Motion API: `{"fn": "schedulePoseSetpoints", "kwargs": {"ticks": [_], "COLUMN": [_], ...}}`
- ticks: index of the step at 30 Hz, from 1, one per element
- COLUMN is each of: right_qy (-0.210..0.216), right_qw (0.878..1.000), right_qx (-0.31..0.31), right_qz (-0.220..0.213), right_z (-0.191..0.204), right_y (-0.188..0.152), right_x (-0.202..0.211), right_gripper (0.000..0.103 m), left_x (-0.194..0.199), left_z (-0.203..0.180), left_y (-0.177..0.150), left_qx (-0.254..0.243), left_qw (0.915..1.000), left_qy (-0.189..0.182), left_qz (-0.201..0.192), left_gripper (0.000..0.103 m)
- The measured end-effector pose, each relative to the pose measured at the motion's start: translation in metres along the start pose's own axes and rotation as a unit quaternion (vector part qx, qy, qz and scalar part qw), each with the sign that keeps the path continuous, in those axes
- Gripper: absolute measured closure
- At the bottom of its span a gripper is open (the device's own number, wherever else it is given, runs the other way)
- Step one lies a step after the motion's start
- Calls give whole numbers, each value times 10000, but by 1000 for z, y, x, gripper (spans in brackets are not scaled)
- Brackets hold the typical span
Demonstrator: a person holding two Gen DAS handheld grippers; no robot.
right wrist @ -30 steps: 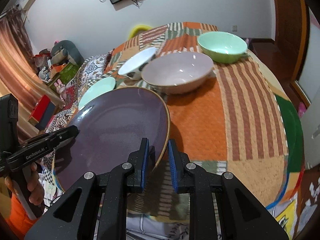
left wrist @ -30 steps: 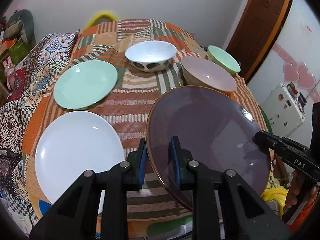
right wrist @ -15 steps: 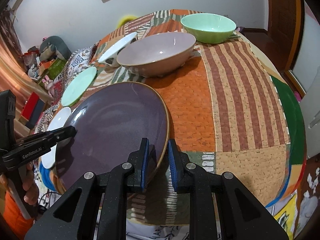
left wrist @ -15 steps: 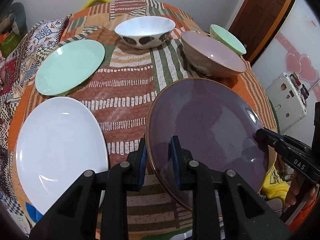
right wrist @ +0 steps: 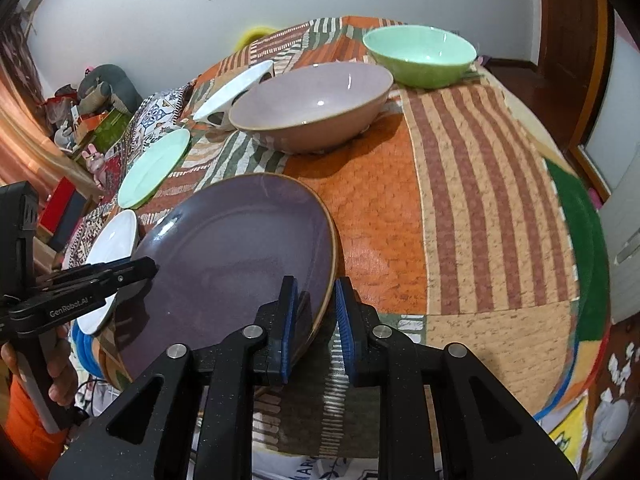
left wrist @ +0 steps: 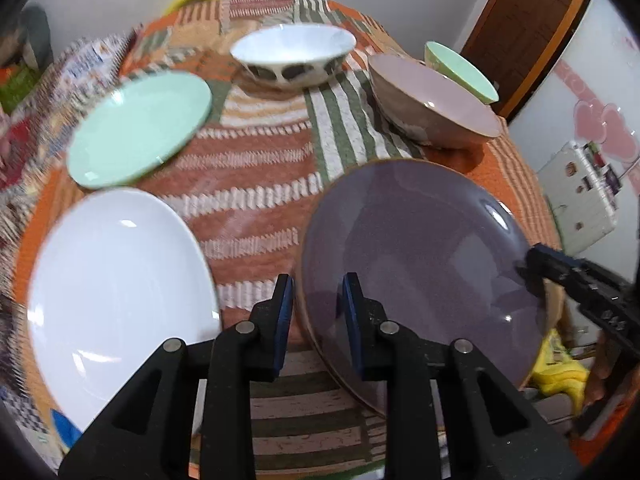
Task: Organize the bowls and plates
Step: 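Lift the purple plate with both grippers and carry it beside the pink bowl, then open both grippers to release the purple plate and move toward the white plate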
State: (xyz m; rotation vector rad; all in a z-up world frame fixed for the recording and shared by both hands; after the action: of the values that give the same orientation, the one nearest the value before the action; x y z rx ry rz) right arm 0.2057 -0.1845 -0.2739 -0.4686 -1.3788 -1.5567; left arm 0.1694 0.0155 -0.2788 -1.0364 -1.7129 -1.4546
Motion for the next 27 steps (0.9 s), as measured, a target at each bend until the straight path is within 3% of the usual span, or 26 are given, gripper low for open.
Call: {"fn": "schedulePoseSetpoints", "kwargs": {"ticks": [3, 13, 17, 19, 21, 27], "right_qy": [-61, 120, 277, 360, 445, 772], "right_qw": [9999, 9984, 9966, 9956, 9948, 9902], "right_qx": [34, 161, 346, 465, 570, 923], "right_qz": [-106, -522, -688, -726, -717, -703], "right_z": [0, 19, 37, 49, 61, 103], "right_y": [3, 15, 22, 26, 29, 37], "right_x": [8, 38, 44, 43, 39, 26], "right_gripper": [70, 68, 61, 61, 61, 61], "left_x": [12, 80, 110, 125, 139, 174], "left_z": [1, 27, 44, 55, 66, 112], "left_y": [3, 9, 7, 2, -4, -28], "left_qx": [-47, 239, 364, 403, 452, 720], "left_qw": [9999, 9957, 9925, 9899, 9867, 9770], "left_qy": [43, 315, 501, 688, 887, 1409], "left_qz": [-140, -833, -1058, -1169, -1283, -1428], "left_gripper": [79, 76, 75, 70, 57, 53]}}
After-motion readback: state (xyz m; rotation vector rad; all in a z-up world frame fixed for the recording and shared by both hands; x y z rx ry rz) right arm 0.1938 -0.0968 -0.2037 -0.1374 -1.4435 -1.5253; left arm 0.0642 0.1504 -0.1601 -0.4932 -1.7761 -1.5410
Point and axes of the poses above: each gripper's, at about its wrist camera, not at the fingertips, and x roughly against the way its jaws point, z to its left, y to its top, the point moved 5 cm from there along -x, roughly the way its jaws point, and after that the axes turned 1 degree about z, right-handed, at the moved point
